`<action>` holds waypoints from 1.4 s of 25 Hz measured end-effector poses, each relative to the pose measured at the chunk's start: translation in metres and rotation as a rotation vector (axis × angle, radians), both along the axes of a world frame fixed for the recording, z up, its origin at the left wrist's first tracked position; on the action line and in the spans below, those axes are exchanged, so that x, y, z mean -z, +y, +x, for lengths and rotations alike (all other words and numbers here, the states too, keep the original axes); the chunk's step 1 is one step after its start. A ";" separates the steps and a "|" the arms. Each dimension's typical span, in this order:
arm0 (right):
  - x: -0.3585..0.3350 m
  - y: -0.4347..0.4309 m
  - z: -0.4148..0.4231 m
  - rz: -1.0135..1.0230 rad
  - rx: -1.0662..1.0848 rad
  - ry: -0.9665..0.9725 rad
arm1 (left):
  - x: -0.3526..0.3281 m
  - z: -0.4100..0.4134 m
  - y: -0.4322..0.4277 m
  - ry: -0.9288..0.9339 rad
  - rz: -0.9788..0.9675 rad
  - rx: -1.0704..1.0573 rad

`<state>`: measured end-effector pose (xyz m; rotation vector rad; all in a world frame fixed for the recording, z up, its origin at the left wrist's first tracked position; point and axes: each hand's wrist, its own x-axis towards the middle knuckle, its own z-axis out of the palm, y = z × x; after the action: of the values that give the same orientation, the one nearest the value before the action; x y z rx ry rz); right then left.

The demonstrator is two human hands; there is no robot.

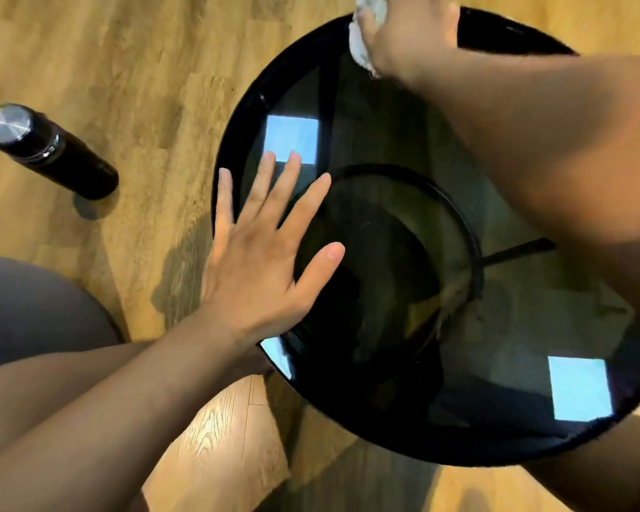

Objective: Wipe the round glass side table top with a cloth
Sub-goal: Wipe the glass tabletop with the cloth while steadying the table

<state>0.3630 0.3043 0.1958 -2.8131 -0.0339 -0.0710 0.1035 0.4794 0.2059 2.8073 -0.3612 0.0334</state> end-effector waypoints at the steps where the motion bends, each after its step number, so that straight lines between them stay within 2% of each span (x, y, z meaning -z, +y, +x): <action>1: 0.001 -0.002 0.011 0.062 0.038 0.091 | 0.000 0.001 0.000 -0.001 -0.020 0.000; 3: -0.006 0.001 0.011 0.076 0.052 0.127 | -0.001 0.001 0.000 0.002 -0.052 -0.006; 7: -0.023 0.008 -0.059 -0.057 -0.102 -0.167 | -0.005 0.000 -0.001 -0.004 -0.060 -0.032; 9: -0.019 0.006 -0.120 -0.135 -0.130 -0.216 | -0.004 0.000 -0.001 -0.016 -0.047 -0.056; 12: -0.022 -0.002 -0.229 -0.150 -0.213 -0.201 | -0.004 -0.002 -0.004 -0.059 0.021 -0.036; 15: -0.028 -0.024 -0.344 -0.012 -0.362 -0.071 | -0.009 0.002 -0.014 -0.057 0.090 0.015; 17: -0.026 -0.040 -0.380 0.033 -0.436 -0.058 | -0.010 0.010 -0.028 -0.041 0.117 0.026; 19: -0.023 -0.052 -0.365 0.012 -0.495 -0.082 | -0.007 0.015 -0.041 -0.027 0.135 0.040; 22: -0.016 -0.057 -0.294 0.000 -0.467 -0.113 | 0.002 0.016 -0.046 0.009 0.187 0.061; 24: -0.013 -0.059 -0.241 0.001 -0.389 -0.144 | 0.004 0.017 -0.046 0.024 0.193 0.052; 27: -0.011 -0.060 -0.144 -0.123 -0.218 -0.225 | 0.002 0.019 -0.048 0.057 0.189 0.065; 30: -0.010 -0.059 -0.049 -0.158 -0.037 -0.194 | 0.001 0.019 -0.047 0.081 0.172 0.059; 32: -0.013 -0.062 -0.012 -0.119 0.030 -0.175 | 0.001 0.020 -0.047 0.085 0.153 0.056; 35: -0.019 -0.062 0.000 -0.067 0.053 -0.131 | 0.000 0.019 -0.047 0.094 0.156 0.061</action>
<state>0.3631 0.2427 0.2148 -2.8720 0.0085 -0.2719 0.1225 0.4324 0.2059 2.9363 -0.4448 -0.1460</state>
